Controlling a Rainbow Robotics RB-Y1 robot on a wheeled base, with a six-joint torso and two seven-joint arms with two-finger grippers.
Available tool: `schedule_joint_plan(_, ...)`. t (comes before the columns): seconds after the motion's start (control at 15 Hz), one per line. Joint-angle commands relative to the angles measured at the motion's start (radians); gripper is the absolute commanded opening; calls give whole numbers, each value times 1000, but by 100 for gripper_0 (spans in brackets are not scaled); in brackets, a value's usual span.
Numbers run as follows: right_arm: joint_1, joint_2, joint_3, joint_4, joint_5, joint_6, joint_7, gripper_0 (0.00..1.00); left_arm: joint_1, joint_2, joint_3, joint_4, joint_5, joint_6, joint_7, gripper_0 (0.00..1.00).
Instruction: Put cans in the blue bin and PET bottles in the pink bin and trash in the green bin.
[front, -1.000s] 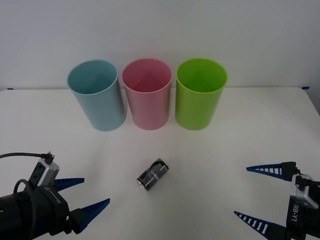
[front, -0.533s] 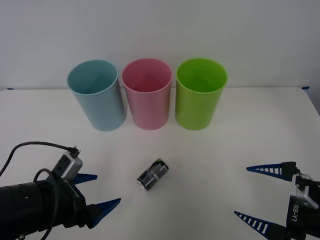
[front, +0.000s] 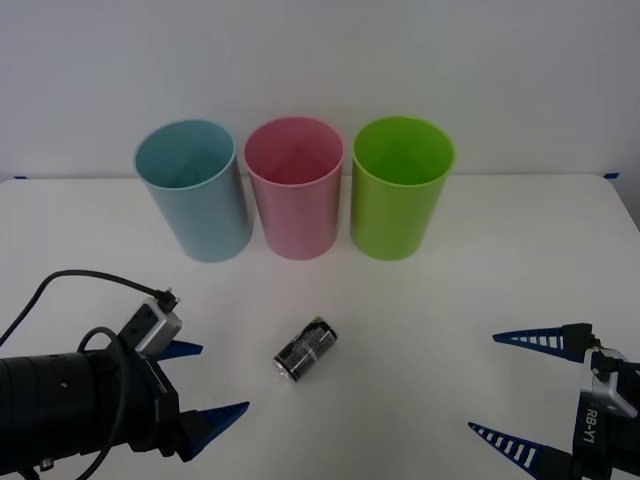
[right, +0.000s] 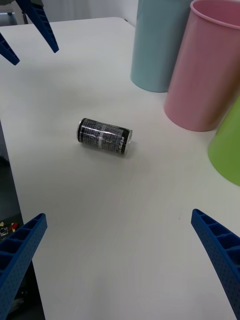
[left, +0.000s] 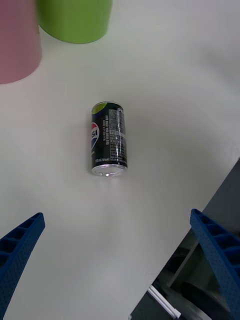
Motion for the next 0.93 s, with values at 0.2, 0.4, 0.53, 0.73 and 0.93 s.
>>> schedule_joint_plan(0.2, 0, 0, 0, 0, 0, 0, 0, 100, -84, 45, -92, 3, -2, 0, 0, 100)
schedule_joint_plan(0.4, 0, 0, 0, 0, 0, 0, 0, 100, -246, 45, -218, 69, -14, -29, 55, 100)
schedule_joint_plan(0.53, 0, 0, 0, 0, 0, 0, 0, 100, -371, 40, -322, 107, -85, -29, 148, 100)
schedule_joint_plan(0.73, 0, 0, 0, 0, 0, 0, 0, 100, -539, 16, -471, 179, -114, -29, 235, 100)
schedule_joint_plan(0.93, 0, 0, 0, 0, 0, 0, 0, 100, -670, -12, -566, 245, -102, -38, 255, 100)
